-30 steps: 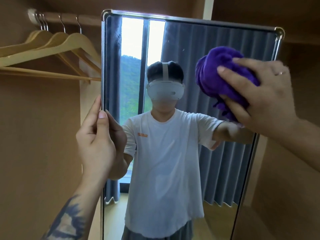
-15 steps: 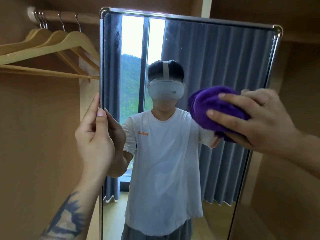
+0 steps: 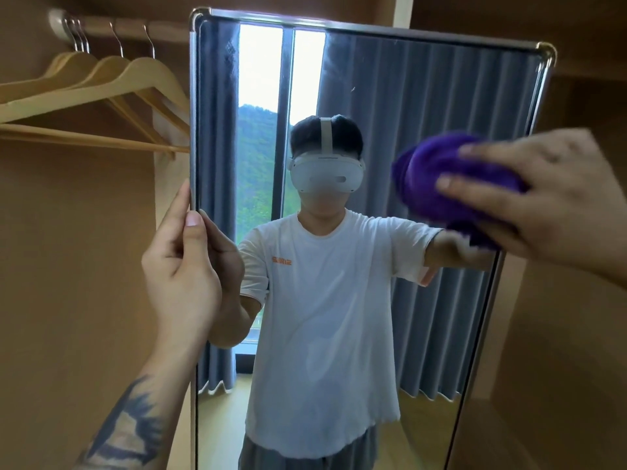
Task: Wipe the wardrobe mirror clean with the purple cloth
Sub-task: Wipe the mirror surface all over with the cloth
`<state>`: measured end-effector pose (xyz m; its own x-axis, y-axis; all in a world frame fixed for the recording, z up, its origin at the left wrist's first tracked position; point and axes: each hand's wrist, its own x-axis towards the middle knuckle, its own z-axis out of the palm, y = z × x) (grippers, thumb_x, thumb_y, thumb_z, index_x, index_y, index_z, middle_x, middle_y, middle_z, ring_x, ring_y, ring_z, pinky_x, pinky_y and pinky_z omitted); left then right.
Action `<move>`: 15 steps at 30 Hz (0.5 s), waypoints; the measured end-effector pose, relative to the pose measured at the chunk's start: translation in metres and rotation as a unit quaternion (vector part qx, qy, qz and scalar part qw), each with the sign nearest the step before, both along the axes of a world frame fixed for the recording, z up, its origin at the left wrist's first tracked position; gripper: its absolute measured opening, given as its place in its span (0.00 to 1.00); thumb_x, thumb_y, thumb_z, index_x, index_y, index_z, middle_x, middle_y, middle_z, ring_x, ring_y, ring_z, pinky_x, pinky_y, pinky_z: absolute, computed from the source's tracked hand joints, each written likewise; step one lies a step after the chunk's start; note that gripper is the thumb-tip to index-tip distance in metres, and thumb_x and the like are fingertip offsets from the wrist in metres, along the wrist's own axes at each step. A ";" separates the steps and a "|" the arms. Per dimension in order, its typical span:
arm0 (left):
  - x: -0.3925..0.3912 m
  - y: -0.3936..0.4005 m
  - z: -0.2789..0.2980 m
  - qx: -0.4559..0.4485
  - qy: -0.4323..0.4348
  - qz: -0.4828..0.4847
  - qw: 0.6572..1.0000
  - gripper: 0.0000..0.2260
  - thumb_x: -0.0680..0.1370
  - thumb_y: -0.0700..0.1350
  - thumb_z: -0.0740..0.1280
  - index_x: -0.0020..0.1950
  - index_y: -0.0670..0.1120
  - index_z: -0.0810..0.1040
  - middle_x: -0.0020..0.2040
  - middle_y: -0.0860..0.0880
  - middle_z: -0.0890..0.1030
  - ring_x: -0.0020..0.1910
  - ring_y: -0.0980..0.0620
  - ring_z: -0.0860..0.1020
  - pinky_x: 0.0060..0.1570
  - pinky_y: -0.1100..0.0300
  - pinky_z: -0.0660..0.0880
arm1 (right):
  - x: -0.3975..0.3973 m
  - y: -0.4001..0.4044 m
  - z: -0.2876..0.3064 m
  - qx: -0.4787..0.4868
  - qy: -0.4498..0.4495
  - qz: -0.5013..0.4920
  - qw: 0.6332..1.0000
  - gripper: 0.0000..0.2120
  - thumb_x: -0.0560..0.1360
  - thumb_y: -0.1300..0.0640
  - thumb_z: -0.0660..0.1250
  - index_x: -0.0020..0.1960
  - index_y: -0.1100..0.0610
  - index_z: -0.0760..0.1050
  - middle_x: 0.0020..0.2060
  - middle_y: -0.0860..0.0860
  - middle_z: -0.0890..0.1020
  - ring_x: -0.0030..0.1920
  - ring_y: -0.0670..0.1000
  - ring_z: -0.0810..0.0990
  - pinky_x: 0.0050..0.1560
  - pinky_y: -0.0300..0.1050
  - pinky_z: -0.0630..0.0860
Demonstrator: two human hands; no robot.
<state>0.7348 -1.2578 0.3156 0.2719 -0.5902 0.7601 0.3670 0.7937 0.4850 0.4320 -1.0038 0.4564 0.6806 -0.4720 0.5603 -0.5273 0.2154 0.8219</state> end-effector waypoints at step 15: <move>0.000 0.010 0.002 0.006 -0.011 0.021 1.000 0.16 0.87 0.46 0.61 0.75 0.56 0.75 0.63 0.73 0.78 0.69 0.67 0.75 0.64 0.76 0.68 | 0.012 -0.013 -0.022 -0.082 -0.156 0.051 0.983 0.27 0.81 0.44 0.65 0.78 0.49 0.67 0.71 0.63 0.74 0.59 0.71 0.77 0.58 0.67 0.69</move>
